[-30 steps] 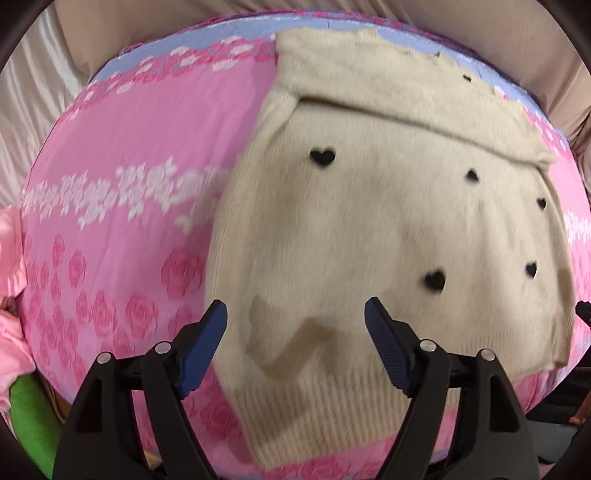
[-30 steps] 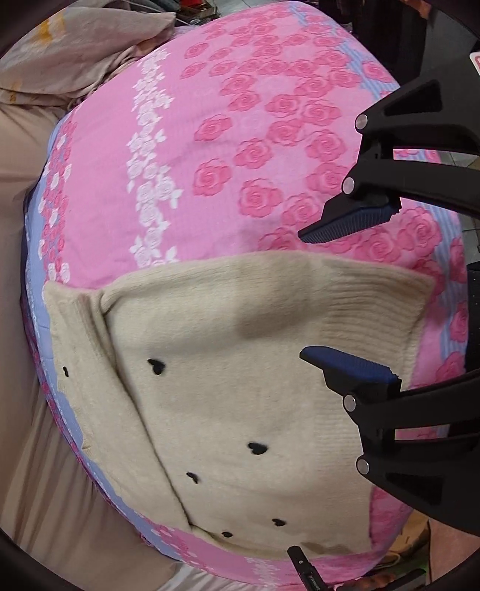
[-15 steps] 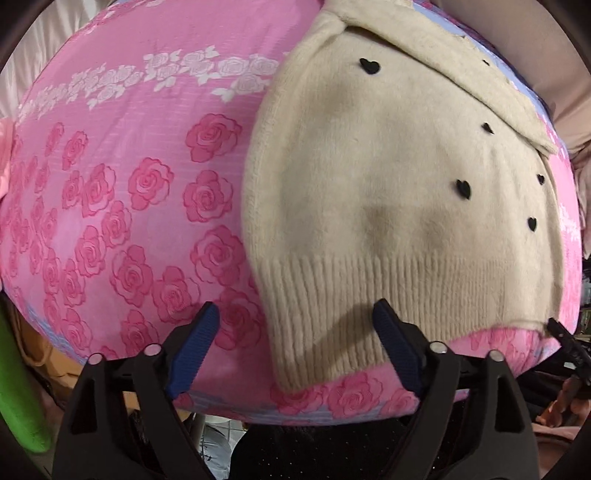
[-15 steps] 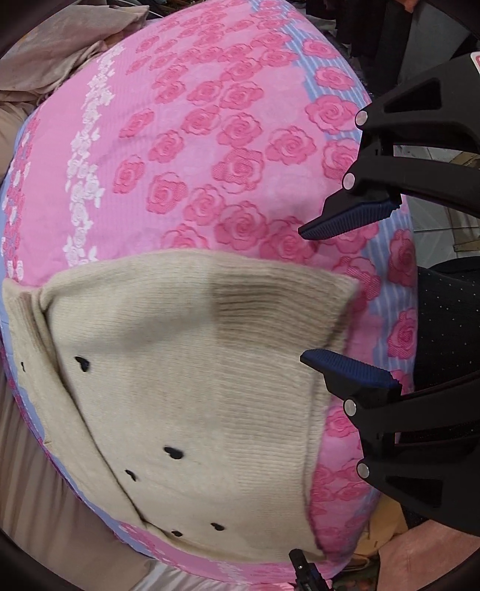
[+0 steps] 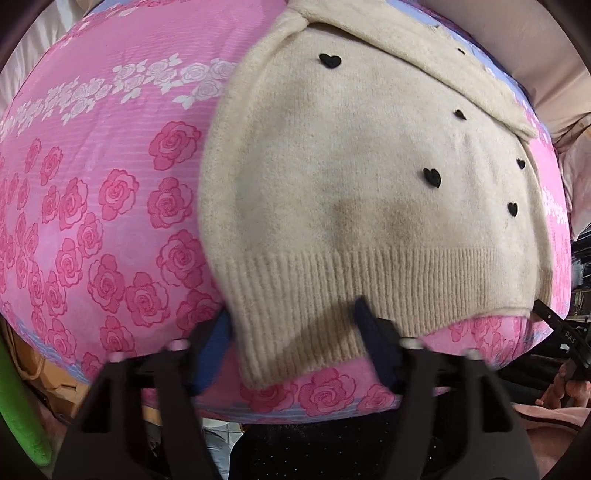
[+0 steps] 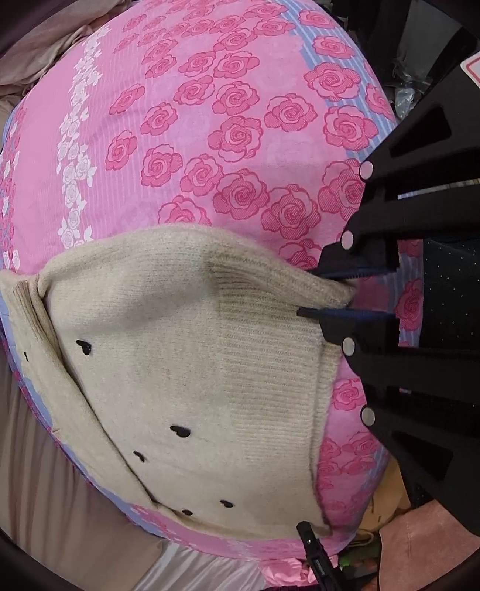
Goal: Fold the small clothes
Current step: 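Grasp the ribbed hem with both grippers and lift it toward the collar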
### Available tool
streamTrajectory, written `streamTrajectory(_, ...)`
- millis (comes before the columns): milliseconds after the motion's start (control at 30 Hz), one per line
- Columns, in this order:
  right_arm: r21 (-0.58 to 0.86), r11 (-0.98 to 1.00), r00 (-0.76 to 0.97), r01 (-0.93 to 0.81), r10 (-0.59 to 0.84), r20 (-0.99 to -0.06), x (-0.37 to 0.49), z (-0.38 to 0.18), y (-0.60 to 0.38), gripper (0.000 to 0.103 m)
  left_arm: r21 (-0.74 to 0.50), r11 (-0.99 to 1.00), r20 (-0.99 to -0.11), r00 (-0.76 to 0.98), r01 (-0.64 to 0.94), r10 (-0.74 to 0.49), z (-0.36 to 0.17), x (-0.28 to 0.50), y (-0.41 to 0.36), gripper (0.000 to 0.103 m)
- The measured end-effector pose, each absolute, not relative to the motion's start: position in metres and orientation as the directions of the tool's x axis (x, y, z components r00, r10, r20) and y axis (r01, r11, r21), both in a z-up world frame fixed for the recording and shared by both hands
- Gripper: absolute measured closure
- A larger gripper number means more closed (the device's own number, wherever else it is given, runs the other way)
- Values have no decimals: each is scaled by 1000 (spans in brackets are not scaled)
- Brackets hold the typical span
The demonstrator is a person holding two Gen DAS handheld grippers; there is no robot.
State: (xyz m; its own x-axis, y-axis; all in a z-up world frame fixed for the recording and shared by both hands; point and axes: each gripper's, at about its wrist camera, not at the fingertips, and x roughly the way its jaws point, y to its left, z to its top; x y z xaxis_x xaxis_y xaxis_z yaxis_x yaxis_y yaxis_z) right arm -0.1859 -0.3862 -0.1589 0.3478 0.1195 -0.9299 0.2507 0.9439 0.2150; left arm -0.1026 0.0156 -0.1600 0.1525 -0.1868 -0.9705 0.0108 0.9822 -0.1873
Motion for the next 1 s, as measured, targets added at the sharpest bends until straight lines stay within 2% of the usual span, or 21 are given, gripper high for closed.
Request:
streamTrajectory(33, 219, 944, 353, 246, 124, -928, -184, -155, -388, 94, -205, 979, -968, 147, 7, -204, -158, -100, 23, 72)
streamTrajectory(67, 217, 947, 358, 237, 123, -926, -185, -153, -387, 94, -226, 974, -965, 135, -5, -224, -157, -99, 30, 84)
streamTrajectory(133, 217, 950, 362, 224, 126, -923, -187, -149, -389, 94, -258, 966, -958, 133, -25, -253, -156, -99, 40, 92)
streamTrajectory(267, 224, 949, 376, 223, 129, -918, -190, -141, -391, 95, -253, 967, -957, 149, -3, -250, -143, -102, 46, 94)
streamTrajectory(500, 215, 953, 362, 211, 128, -923, -190, -141, -392, 94, -254, 967, -954, 160, 7, -252, -125, -106, 52, 93)
streamTrajectory(600, 216, 949, 331, 232, 131, -934, -188, -152, -390, 93, -250, 967, -961, 137, -44, -242, -138, -102, 54, 81)
streamTrajectory(667, 214, 947, 319, 238, 132, -939, -187, -156, -388, 86, -259, 962, -962, 116, -88, -248, -147, -101, 56, 59)
streamTrajectory(700, 209, 947, 315, 245, 126, -941, -187, -157, -388, 84, -255, 961, -963, 117, -105, -243, -149, -101, 60, 56)
streamTrajectory(733, 213, 945, 312, 247, 131, -941, -187, -158, -387, 81, -252, 961, -963, 128, -115, -237, -150, -101, 63, 48)
streamTrajectory(767, 212, 945, 305, 250, 131, -943, -186, -159, -386, 69, -248, 962, -963, 139, -118, -231, -150, -100, 64, 38)
streamTrajectory(800, 203, 945, 302, 255, 122, -946, -185, -160, -386, 60, -244, 963, -963, 149, -119, -225, -151, -99, 65, 34)
streamTrajectory(833, 204, 944, 303, 257, 122, -945, -185, -160, -386, 55, -242, 963, -963, 151, -116, -223, -152, -97, 64, 28)
streamTrajectory(933, 201, 944, 307, 262, 116, -945, -181, -161, -381, 51, -233, 969, -965, 141, -82, -220, -160, -93, 54, 16)
streamTrajectory(1000, 195, 946, 305, 260, 111, -946, -178, -162, -379, 49, -213, 976, -968, 146, -54, -203, -161, -91, 49, 16)
